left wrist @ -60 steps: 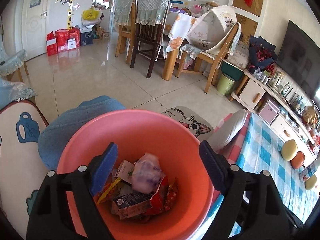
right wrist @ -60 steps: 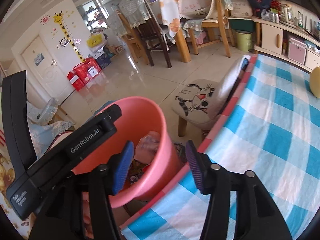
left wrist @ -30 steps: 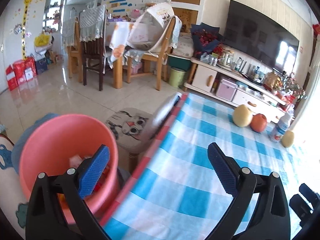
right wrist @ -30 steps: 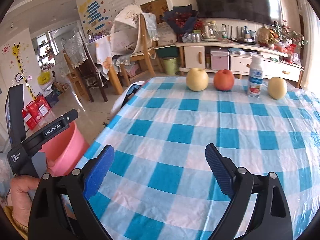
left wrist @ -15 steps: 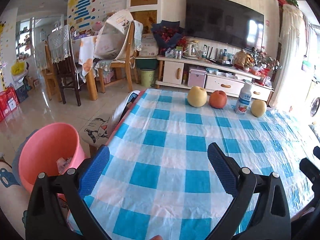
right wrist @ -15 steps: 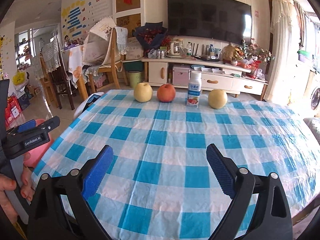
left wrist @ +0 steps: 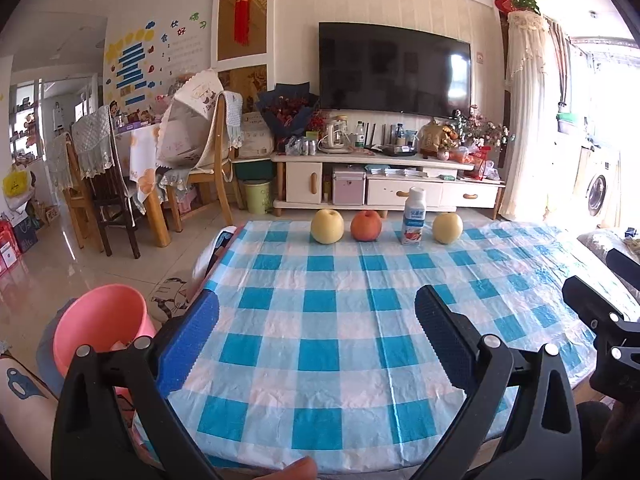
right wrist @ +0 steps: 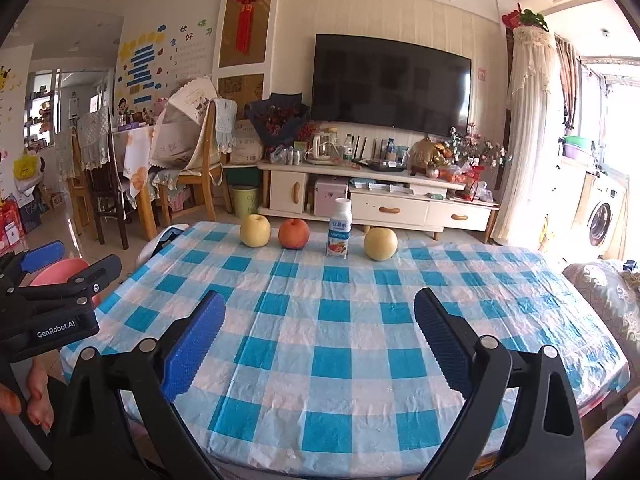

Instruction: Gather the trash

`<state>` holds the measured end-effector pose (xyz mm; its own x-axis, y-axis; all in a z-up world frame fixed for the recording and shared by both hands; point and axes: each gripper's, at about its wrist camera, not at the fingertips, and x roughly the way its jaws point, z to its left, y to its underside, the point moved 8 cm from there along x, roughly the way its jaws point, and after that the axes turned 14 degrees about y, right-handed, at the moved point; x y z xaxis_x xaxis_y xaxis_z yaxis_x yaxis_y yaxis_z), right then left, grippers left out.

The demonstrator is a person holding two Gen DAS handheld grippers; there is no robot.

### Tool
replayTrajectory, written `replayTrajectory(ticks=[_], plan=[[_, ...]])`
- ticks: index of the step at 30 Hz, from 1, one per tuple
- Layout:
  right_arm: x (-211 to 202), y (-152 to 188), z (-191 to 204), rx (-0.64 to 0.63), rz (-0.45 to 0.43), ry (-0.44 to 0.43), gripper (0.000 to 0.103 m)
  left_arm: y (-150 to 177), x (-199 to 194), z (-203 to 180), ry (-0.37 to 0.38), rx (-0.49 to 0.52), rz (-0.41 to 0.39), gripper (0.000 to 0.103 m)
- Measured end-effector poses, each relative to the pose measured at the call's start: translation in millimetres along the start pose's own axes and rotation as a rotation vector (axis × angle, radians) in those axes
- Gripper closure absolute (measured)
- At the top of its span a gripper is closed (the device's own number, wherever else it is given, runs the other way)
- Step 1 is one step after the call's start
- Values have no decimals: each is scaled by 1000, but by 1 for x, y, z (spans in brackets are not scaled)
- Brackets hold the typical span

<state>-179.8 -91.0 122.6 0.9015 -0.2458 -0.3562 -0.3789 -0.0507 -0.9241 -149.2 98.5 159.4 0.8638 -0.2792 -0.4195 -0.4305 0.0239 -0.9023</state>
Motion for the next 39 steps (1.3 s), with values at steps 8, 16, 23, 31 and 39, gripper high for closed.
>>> replayTrajectory(ticks=[8, 16, 23, 31, 39], plan=[[-29, -16, -17, 38, -64, 13, 7, -23, -37, -14, -26, 21, -83, 4], [-52, -25, -20, 39, -113, 15, 7, -32, -60, -13, -21, -12, -121, 4], [-61, -27, -23, 47, -130, 18, 7, -35, -69, -13, -23, -16, -145, 4], [-58, -26, -20, 39, -127, 12, 7, -33, -66, -13, -26, -14, -138, 4], [-30, -15, -12, 30, -78, 0, 7, -25, -42, -13, -18, -6, -109, 4]])
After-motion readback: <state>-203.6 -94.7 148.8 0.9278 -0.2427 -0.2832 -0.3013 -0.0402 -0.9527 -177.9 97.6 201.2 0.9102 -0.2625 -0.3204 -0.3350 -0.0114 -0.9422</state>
